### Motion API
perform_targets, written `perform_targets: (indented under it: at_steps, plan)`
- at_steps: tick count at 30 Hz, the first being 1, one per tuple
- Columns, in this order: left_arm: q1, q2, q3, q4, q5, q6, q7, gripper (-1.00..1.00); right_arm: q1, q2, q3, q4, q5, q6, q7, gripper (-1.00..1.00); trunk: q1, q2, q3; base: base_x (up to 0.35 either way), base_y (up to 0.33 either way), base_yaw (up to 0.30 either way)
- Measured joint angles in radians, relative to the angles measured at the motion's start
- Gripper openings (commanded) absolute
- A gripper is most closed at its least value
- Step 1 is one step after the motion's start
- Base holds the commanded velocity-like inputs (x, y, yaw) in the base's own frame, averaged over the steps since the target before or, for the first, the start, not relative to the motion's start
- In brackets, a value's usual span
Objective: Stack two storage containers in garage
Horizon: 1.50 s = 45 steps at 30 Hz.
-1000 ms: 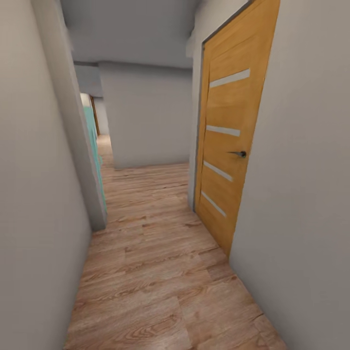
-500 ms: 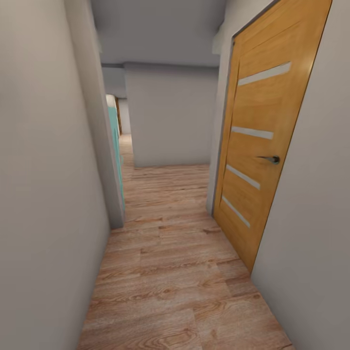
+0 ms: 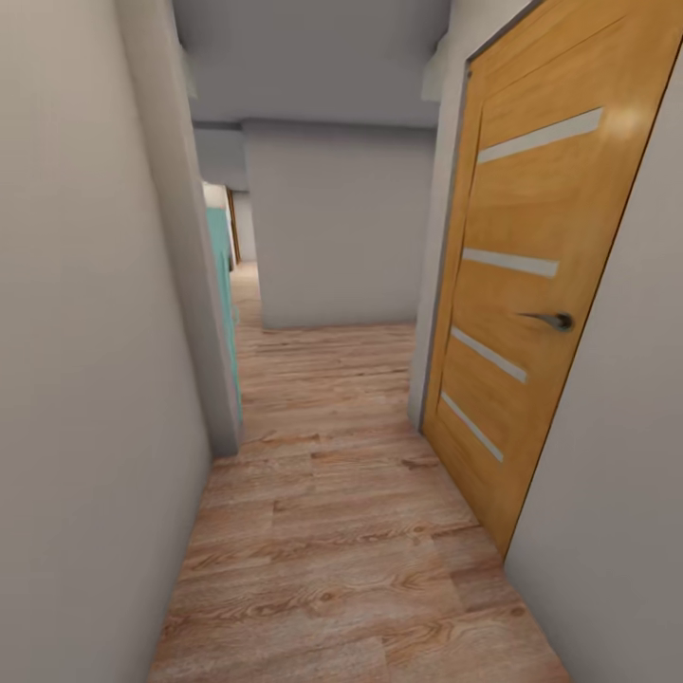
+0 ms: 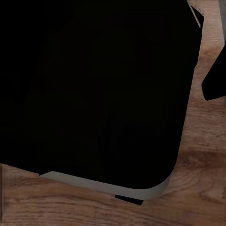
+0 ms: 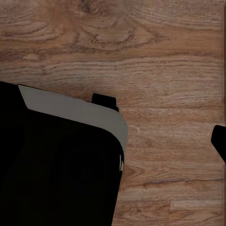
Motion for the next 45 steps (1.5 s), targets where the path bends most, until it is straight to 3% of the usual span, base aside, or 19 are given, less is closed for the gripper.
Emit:
perform_targets:
  at_steps: [17,36,45]
  plan:
    - [0.0,0.0,-0.001,0.0,0.0,0.0,0.0,1.0,0.0,0.004,-0.001,0.0,-0.001,0.001,-0.002,1.0,0.0,0.0,0.0,0.305,-0.147,0.008]
    - [0.0,0.001,0.0,0.0,0.001,0.002,0.0,1.0,0.0,0.002,-0.001,0.0,-0.001,0.001,-0.002,1.0,0.0,0.0,0.0,0.302,-0.149,0.247]
    - [0.0,0.002,0.0,0.0,0.001,0.003,0.0,1.0,0.0,0.0,-0.001,0.0,0.0,0.0,0.0,1.0,0.0,0.0,0.0,0.321,-0.004,0.057]
